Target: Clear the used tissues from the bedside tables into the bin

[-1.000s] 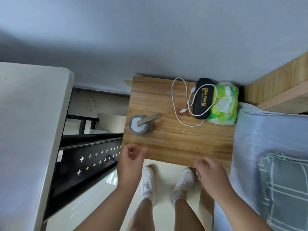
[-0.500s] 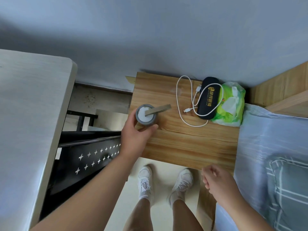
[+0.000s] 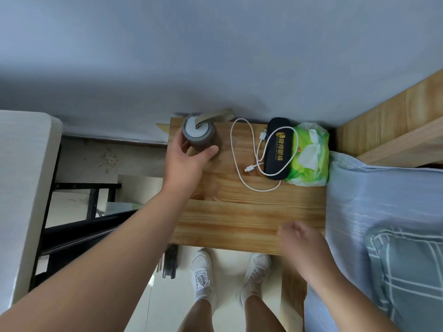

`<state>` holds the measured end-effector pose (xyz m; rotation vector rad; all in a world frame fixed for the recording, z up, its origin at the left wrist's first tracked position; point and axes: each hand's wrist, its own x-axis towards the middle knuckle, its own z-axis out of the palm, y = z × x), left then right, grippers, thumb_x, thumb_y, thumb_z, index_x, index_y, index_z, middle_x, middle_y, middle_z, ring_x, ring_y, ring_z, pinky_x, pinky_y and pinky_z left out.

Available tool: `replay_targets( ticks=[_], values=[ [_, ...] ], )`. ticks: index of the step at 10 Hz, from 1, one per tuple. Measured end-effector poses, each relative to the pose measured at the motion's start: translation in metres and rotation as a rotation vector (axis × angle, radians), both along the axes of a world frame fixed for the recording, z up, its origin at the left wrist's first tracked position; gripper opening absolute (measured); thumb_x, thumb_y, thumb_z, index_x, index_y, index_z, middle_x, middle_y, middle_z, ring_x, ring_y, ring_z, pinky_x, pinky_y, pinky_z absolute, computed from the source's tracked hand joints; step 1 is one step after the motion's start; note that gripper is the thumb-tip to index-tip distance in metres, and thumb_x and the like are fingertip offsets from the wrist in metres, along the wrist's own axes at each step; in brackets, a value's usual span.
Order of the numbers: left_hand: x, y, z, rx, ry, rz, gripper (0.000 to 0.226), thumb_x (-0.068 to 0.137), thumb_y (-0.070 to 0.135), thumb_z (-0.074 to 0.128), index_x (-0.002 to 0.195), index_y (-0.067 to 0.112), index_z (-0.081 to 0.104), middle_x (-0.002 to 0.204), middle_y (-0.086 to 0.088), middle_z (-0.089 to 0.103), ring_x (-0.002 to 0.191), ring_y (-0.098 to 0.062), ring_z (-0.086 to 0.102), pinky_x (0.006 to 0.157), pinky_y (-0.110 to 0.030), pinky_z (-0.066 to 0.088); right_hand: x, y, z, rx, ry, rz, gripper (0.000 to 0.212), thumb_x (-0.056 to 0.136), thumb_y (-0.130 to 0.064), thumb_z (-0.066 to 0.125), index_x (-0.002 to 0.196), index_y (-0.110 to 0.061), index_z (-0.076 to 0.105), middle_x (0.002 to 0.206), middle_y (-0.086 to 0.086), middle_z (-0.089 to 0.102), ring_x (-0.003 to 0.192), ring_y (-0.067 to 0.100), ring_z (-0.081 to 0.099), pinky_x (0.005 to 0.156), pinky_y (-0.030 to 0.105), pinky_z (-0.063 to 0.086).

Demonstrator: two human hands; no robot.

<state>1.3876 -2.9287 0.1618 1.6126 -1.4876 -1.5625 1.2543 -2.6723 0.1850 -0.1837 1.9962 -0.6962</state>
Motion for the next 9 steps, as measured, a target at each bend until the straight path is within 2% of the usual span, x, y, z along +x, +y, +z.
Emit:
replay_targets(
  ticks=[1,2,3,5,6,7,8,9],
  values=[
    [-0.01,-0.007,-0.004,-0.017,0.008,0.004,0.066,0.079,0.016,0.092,0.134,0.036,0.061,0.117,0.028,0.065,0.093,0.034,0.056,0.072,0.005,0.046,-0.002,-0.006,-0.005,-0.016,-0.016,-0.051,0.022,0.096,-0.019,0.061,0.082,-0.003,0.065,0.064,0.002,0.059,0.061,0.016,0.054,0.063,0.038,0.043],
    [-0.018,-0.009,-0.008,-0.047,0.005,-0.013,0.072,0.08,0.011,0.092,0.143,0.022,0.06,0.119,0.022,0.066,0.09,0.035,0.057,0.072,0.007,0.046,-0.003,-0.008,-0.01,-0.04,-0.023,-0.058,0.023,0.097,-0.02,0.061,0.077,-0.008,0.065,0.063,0.001,0.06,0.06,0.016,0.054,0.062,0.038,0.043],
    [-0.02,-0.006,-0.011,-0.08,-0.019,-0.034,0.076,0.08,0.014,0.092,0.147,0.023,0.057,0.12,0.023,0.065,0.09,0.039,0.053,0.07,0.01,0.042,-0.003,-0.008,-0.013,-0.044,-0.03,-0.067,0.027,0.097,-0.021,0.062,0.07,-0.016,0.064,0.062,0.0,0.061,0.059,0.015,0.054,0.062,0.036,0.042],
    [-0.018,-0.005,-0.014,-0.091,-0.088,-0.048,0.079,0.078,0.029,0.094,0.147,0.033,0.055,0.13,0.021,0.066,0.097,0.038,0.052,0.071,0.009,0.043,-0.004,-0.004,-0.015,-0.038,-0.028,-0.067,0.024,0.098,-0.022,0.061,0.078,-0.011,0.067,0.063,-0.002,0.063,0.059,0.013,0.057,0.064,0.036,0.045],
    [-0.018,-0.005,-0.01,-0.076,-0.107,-0.049,0.081,0.078,0.03,0.094,0.148,0.039,0.053,0.134,0.023,0.065,0.109,0.021,0.059,0.083,-0.004,0.043,-0.008,-0.002,-0.017,-0.036,-0.023,-0.073,0.023,0.098,-0.022,0.061,0.081,-0.009,0.068,0.063,-0.001,0.064,0.06,0.013,0.059,0.065,0.037,0.046],
    [-0.014,0.0,-0.005,-0.039,-0.118,-0.08,0.084,0.08,0.026,0.093,0.149,0.043,0.049,0.128,0.033,0.062,0.114,0.016,0.056,0.093,-0.015,0.041,-0.011,-0.002,-0.017,-0.037,-0.012,-0.086,0.023,0.097,-0.023,0.061,0.08,-0.01,0.068,0.062,-0.002,0.064,0.06,0.014,0.058,0.063,0.037,0.045],
    [-0.002,0.016,0.0,-0.012,-0.143,-0.078,0.087,0.086,0.025,0.088,0.157,0.042,0.041,0.142,0.024,0.055,0.13,-0.001,0.056,0.107,-0.03,0.046,-0.009,0.002,-0.014,-0.057,-0.012,-0.101,0.024,0.096,-0.022,0.061,0.077,-0.008,0.065,0.06,-0.003,0.061,0.058,0.016,0.054,0.061,0.037,0.042],
    [0.013,0.045,0.006,0.033,-0.202,-0.052,0.065,0.098,0.027,0.076,0.156,0.035,0.046,0.148,0.012,0.057,0.132,-0.01,0.059,0.112,-0.038,0.048,-0.009,0.007,-0.008,-0.056,-0.025,-0.125,0.024,0.096,-0.02,0.061,0.078,-0.004,0.063,0.059,-0.002,0.058,0.058,0.018,0.051,0.059,0.038,0.039]
  ],
)
